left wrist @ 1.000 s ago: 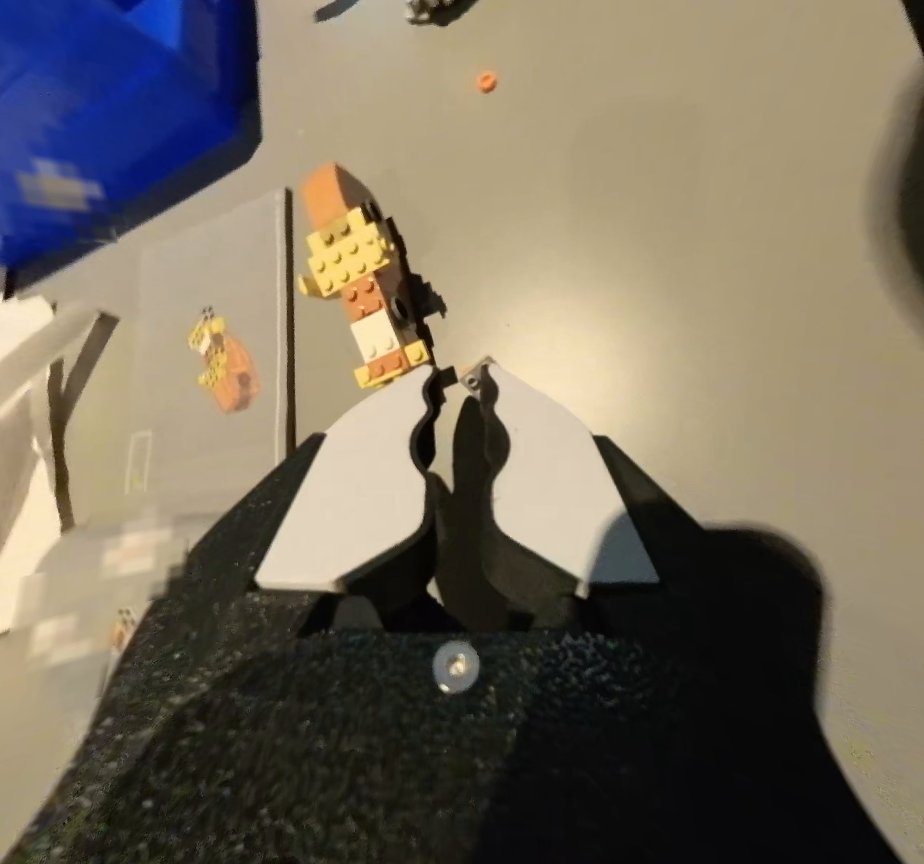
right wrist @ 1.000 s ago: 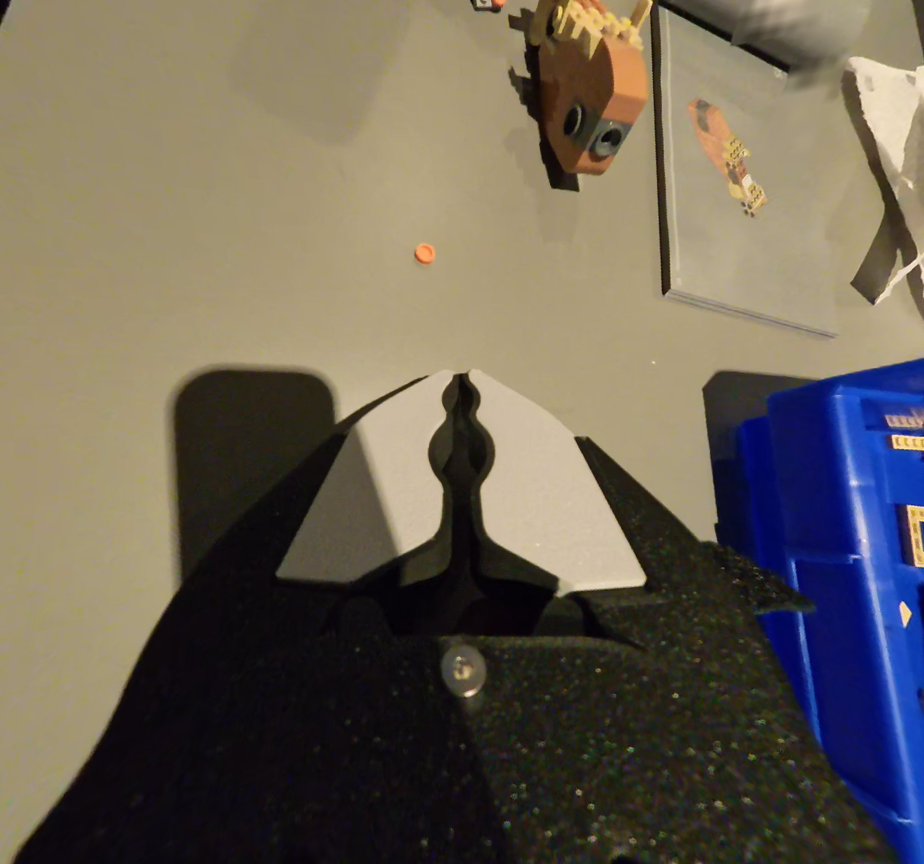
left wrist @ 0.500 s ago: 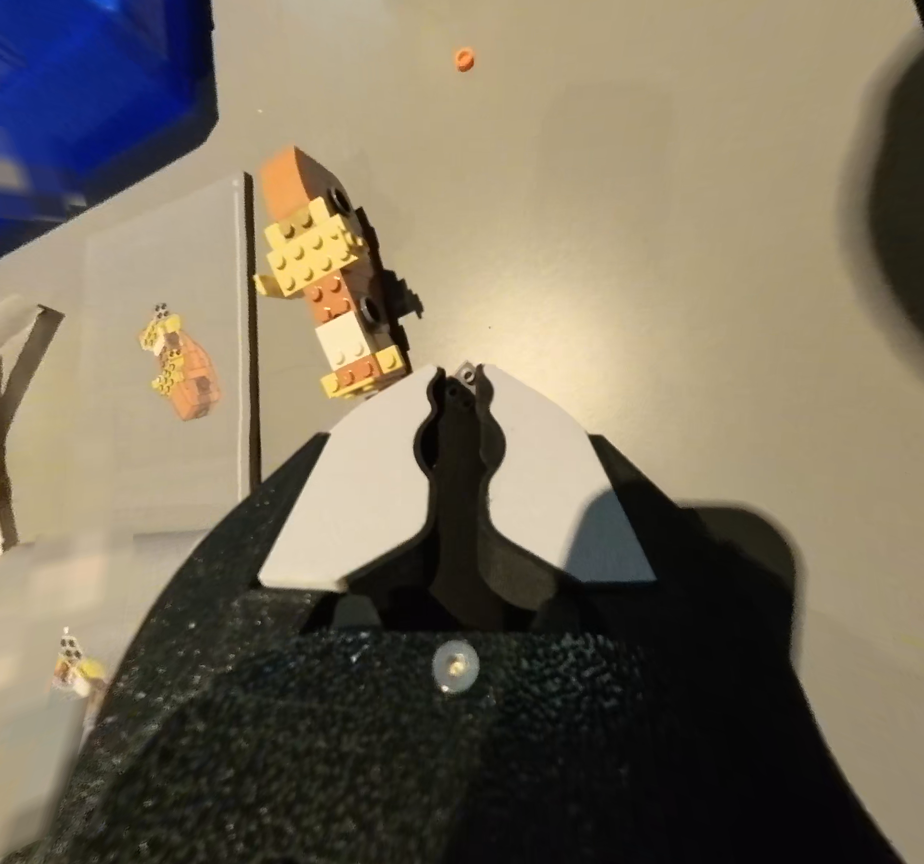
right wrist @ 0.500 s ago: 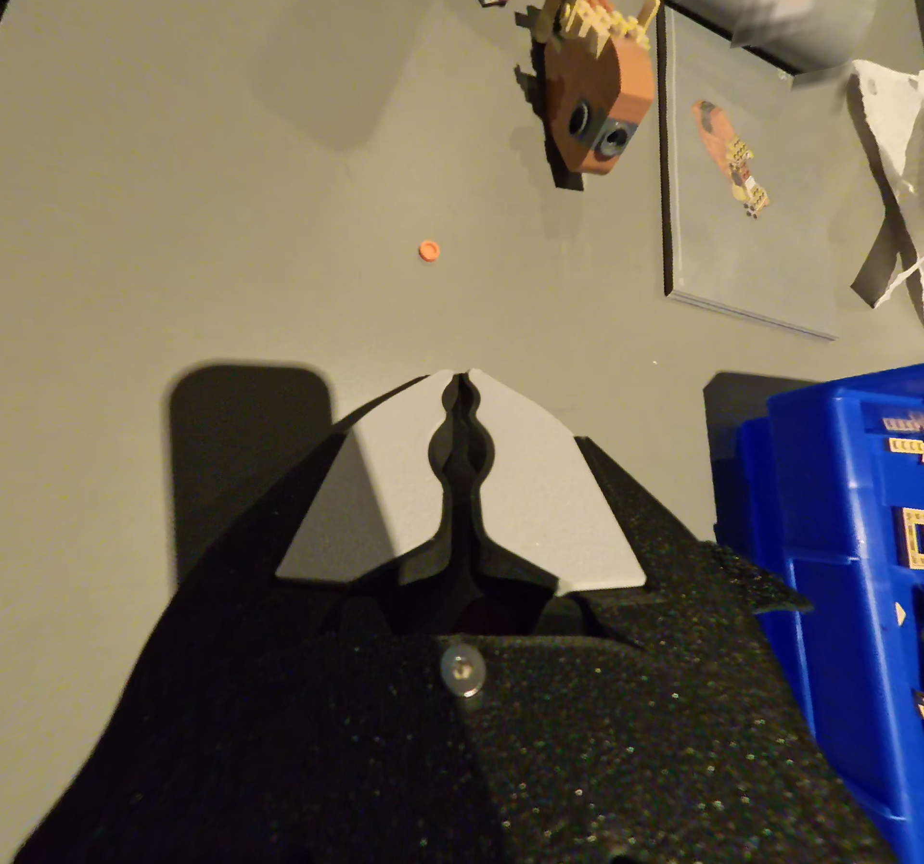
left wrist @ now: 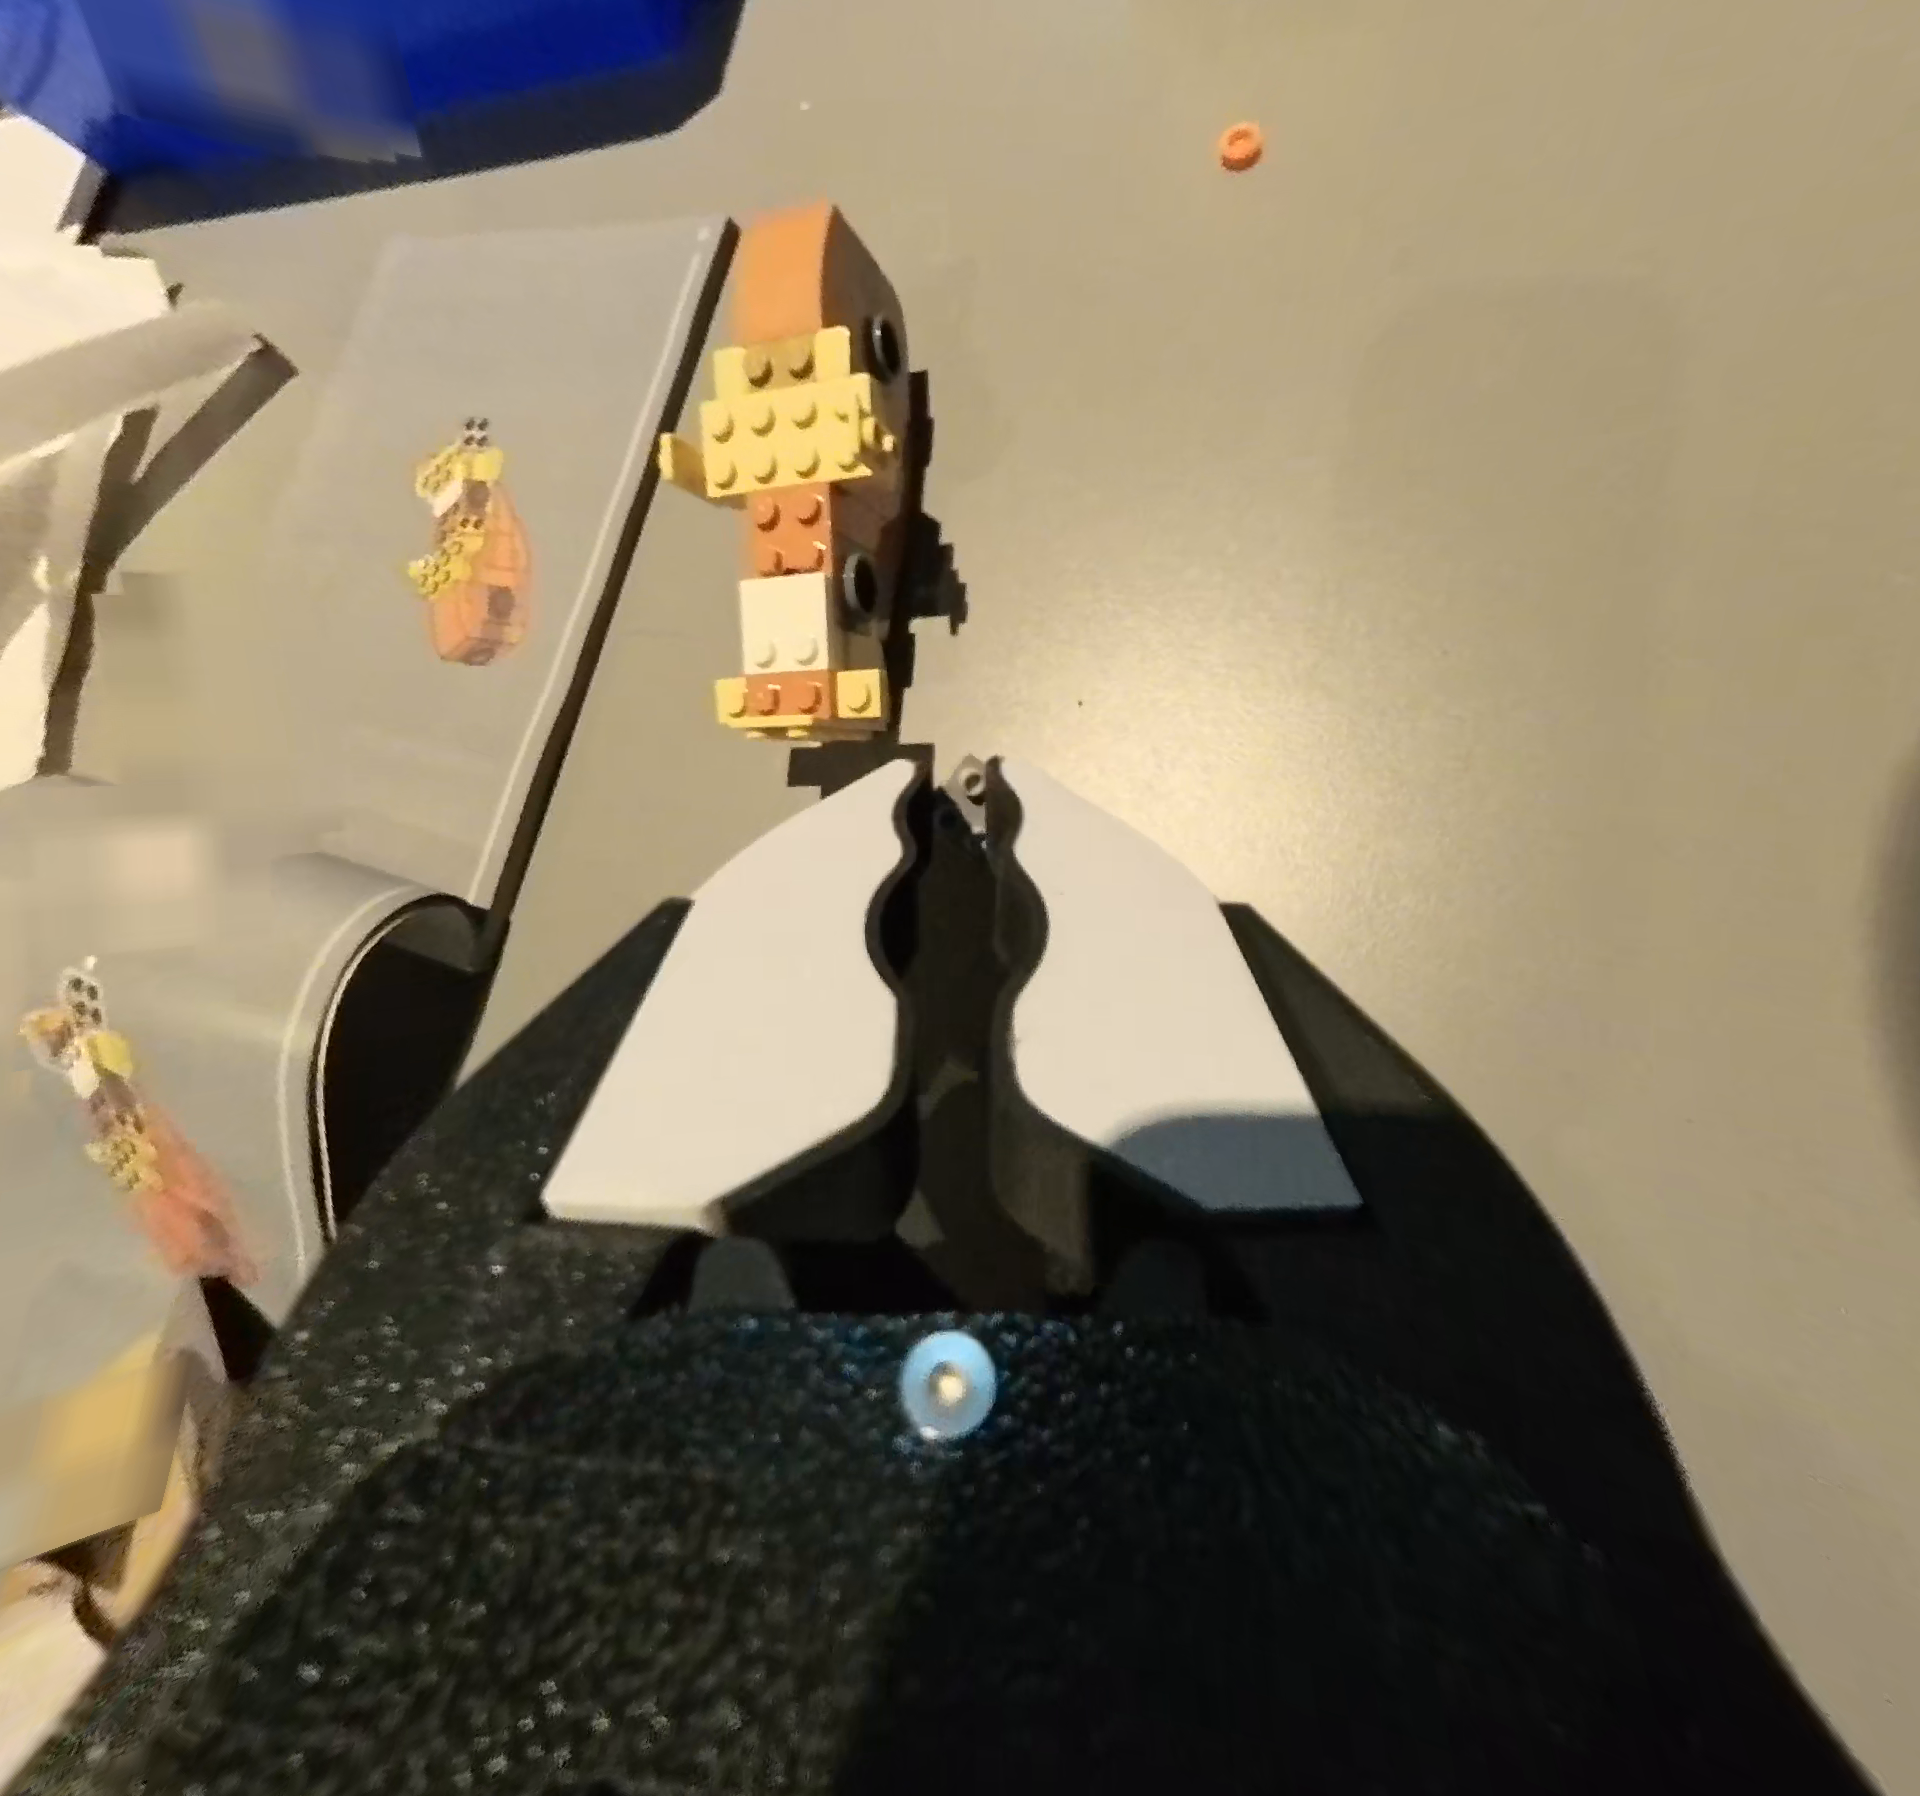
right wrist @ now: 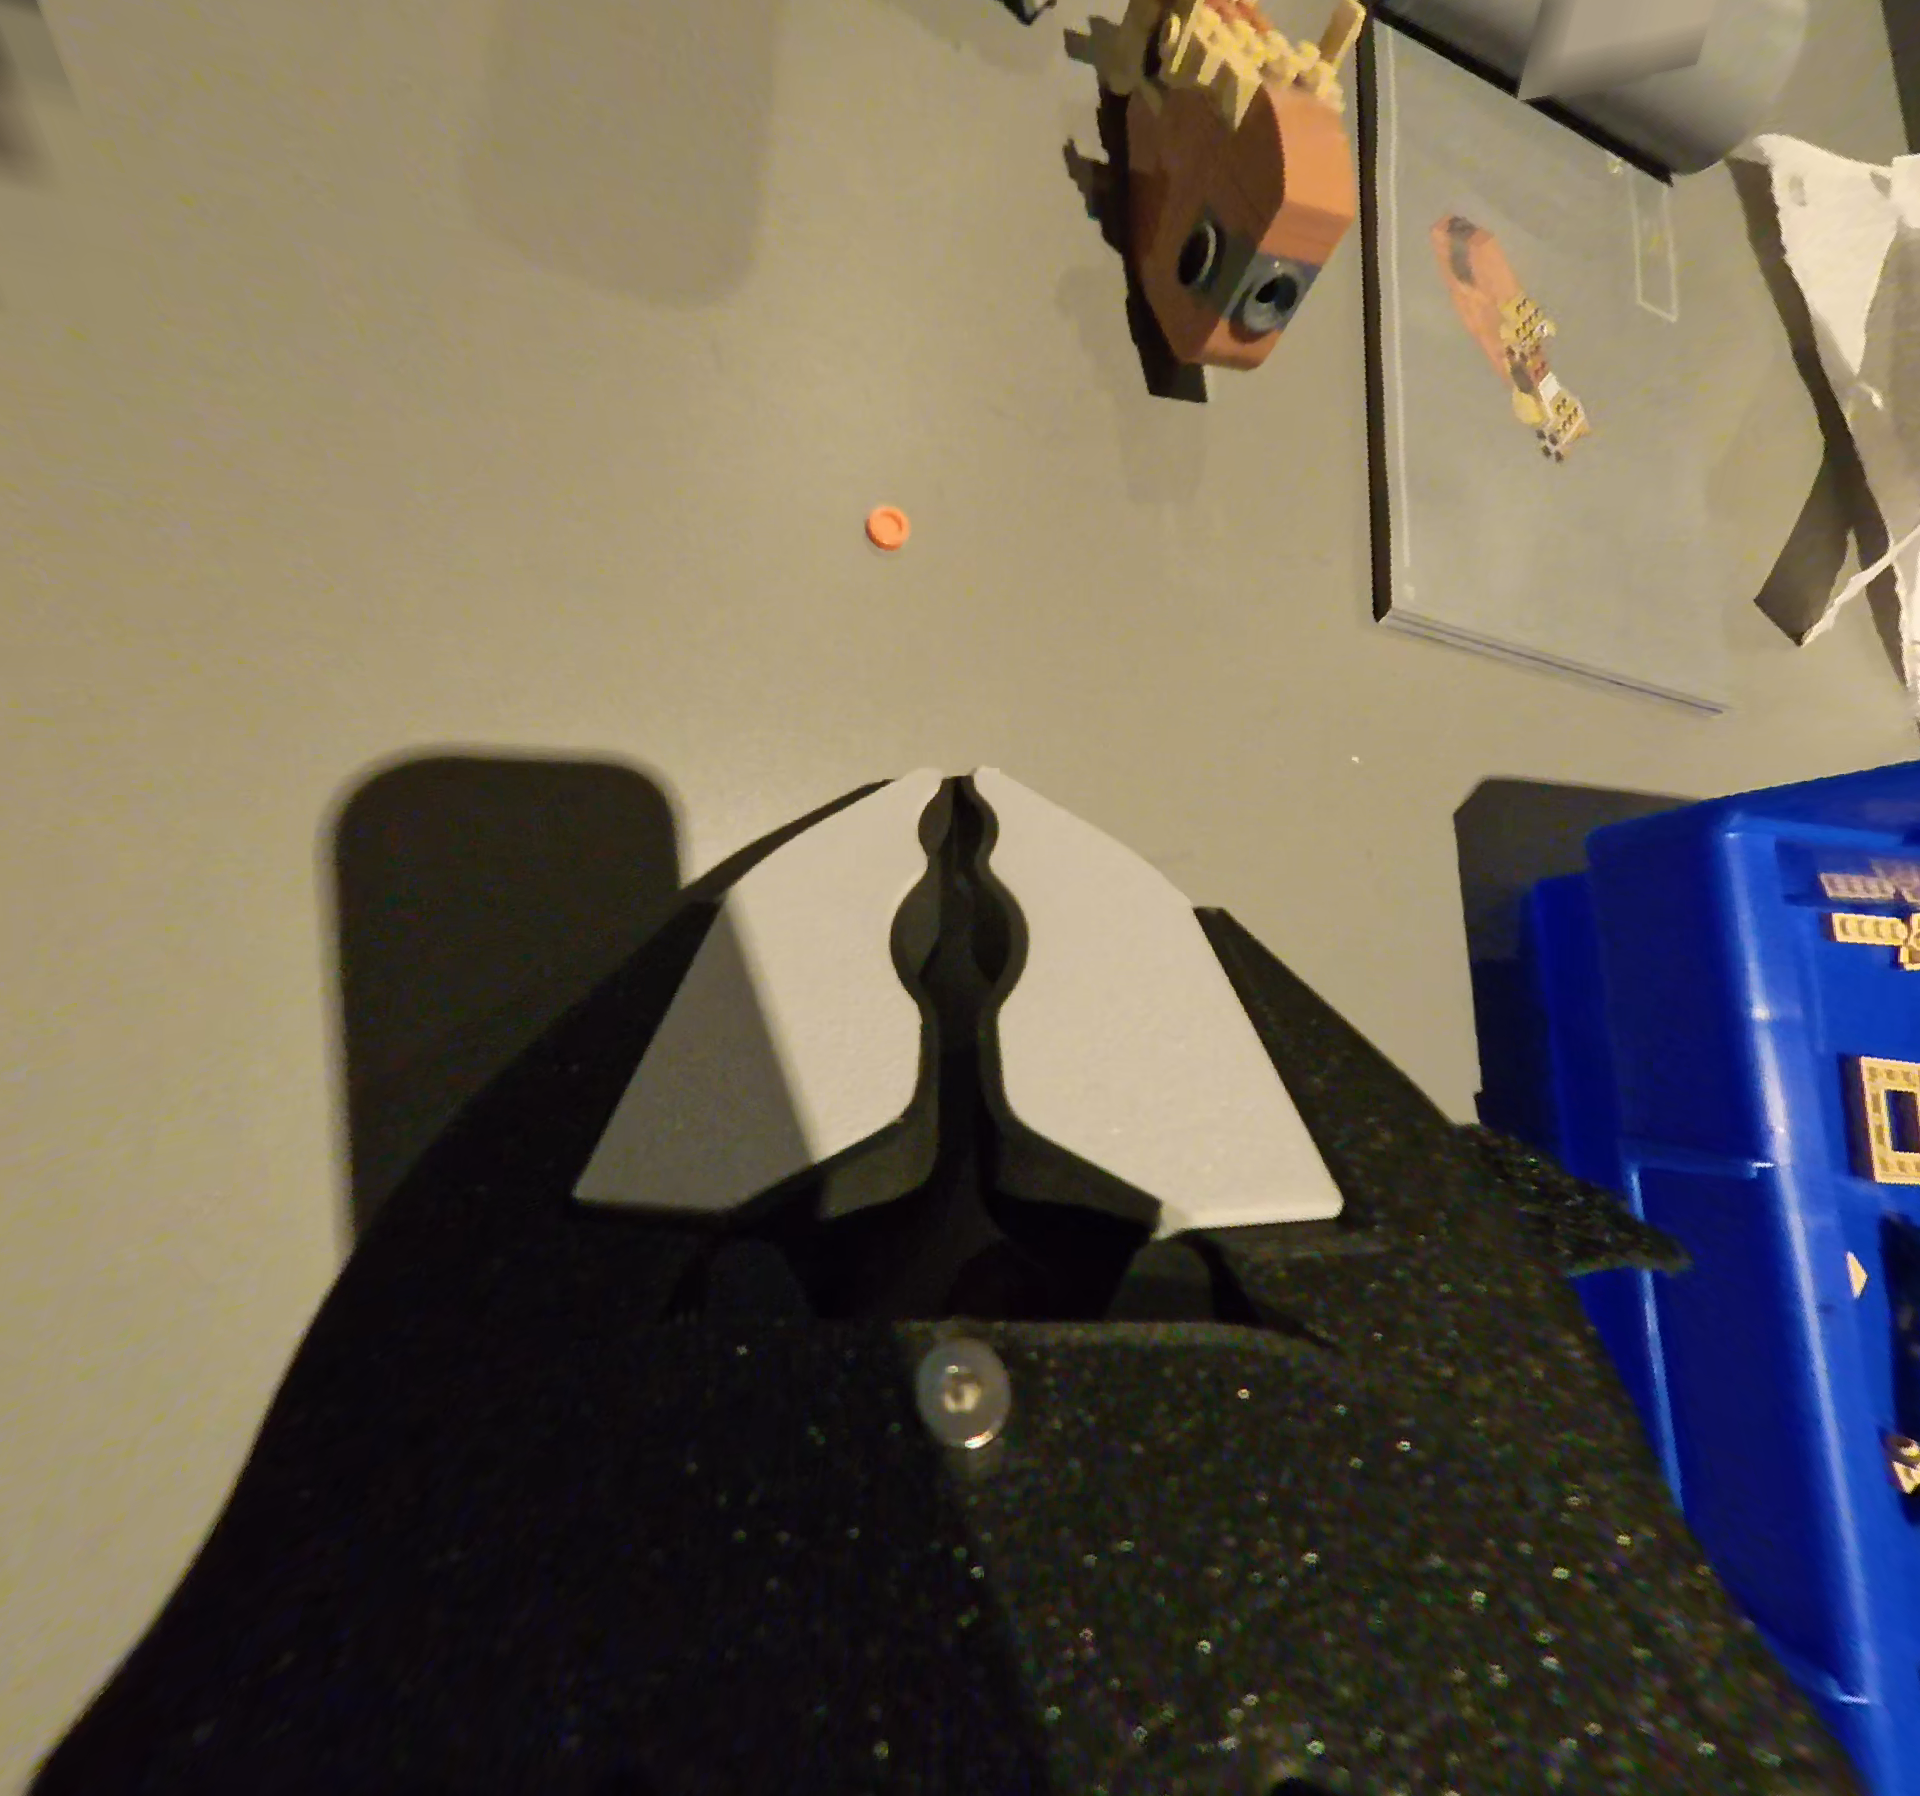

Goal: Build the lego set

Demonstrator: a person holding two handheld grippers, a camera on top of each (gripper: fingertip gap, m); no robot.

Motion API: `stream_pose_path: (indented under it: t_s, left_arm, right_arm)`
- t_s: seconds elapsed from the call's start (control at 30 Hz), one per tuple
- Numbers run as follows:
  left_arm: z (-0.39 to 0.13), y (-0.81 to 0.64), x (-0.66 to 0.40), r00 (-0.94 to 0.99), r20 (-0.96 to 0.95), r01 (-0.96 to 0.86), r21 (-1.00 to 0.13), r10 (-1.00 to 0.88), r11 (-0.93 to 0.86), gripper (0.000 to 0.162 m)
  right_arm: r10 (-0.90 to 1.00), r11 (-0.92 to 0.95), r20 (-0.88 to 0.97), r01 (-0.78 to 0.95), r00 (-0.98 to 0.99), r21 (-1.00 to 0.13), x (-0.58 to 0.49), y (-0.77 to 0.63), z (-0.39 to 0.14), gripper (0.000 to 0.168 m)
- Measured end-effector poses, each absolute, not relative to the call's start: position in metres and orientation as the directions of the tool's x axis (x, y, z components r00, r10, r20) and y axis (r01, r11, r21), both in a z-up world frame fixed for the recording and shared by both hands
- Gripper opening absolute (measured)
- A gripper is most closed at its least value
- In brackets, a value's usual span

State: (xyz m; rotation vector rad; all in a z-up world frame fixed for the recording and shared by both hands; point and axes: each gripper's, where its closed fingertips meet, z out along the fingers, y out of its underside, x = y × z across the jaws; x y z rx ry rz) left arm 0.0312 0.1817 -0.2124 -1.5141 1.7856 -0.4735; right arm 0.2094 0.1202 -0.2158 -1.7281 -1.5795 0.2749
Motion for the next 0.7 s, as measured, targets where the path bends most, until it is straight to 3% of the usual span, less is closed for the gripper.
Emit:
stream_pose_path:
  t_s: [0.37,0.7]
  left_arm:
    - [-0.200,0.185,0.030,0.239,-0.389,-0.657,-0.740,-0.890,0.147,0.009]
    - [-0.197,0.194,0.033,0.324,-0.568,-0.695,-0.686,-0.756,0.217,0.008]
  right_arm:
    - [0.919,0.061,0.334,0.762,0.209,-0.645,0.210,0.120,-0.216,0.000]
    - [0.919,0.063,0.337,0.764,0.207,-0.643,0.210,0.120,-0.216,0.000]
